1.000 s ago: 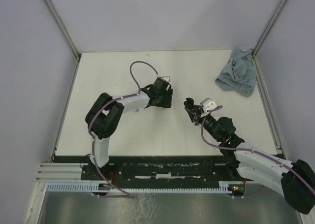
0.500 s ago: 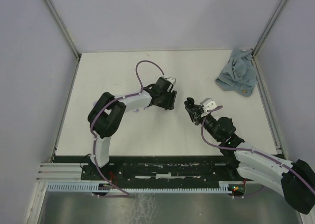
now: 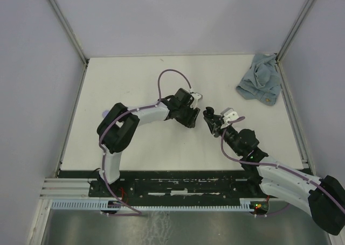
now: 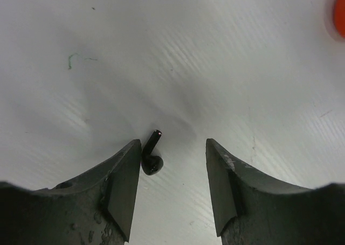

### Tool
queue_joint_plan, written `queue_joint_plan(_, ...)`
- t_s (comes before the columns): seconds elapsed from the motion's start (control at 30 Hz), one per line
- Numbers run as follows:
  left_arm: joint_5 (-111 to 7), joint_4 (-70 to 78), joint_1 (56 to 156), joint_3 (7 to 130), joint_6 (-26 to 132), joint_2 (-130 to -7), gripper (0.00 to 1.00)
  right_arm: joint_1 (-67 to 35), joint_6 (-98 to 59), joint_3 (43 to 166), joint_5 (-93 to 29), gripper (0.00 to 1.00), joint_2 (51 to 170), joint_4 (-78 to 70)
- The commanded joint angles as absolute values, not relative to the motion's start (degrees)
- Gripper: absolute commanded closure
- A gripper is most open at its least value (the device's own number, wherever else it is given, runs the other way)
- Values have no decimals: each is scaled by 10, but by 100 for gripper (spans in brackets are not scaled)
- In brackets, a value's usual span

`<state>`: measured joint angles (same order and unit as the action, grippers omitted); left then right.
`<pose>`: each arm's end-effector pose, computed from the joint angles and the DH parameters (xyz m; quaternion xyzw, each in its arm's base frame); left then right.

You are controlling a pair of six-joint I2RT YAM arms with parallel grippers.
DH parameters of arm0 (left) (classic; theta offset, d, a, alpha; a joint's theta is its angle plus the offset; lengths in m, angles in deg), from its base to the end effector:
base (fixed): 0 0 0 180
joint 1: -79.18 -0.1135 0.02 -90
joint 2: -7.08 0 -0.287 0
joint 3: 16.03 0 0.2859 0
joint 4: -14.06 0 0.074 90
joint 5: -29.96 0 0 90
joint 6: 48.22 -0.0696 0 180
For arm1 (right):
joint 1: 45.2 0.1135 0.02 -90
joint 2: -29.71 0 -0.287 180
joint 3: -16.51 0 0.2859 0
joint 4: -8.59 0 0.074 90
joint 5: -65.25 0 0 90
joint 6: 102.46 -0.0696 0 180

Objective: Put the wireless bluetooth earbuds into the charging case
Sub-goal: Move the earbud to the center of the board, then adjust the earbud at the center of the board.

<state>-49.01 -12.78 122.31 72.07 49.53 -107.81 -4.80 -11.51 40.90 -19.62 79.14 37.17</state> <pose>0.3415 -0.3381 0.1304 0.3159 0.8918 -0.2159 0.2413 0.1833 0.1478 0.2194 -0.2111 0.6517 0.2168 0.6955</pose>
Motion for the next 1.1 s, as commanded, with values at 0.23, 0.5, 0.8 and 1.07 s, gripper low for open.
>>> queue_joint_plan(0.23,-479,-179,1240,674,427,-1032,43,-47,-111,406,-177,97,773,404)
queue_joint_plan(0.5,-576,-163,1241,665,483,-1012,43,-46,-112,406,-177,97,773,404)
queue_joint_plan(0.8,-641,-177,1253,671,496,-1020,43,-46,-113,405,-176,97,779,408)
queue_joint_plan(1.07,-720,-181,1252,663,515,-1002,43,-47,-113,405,-176,97,780,410)
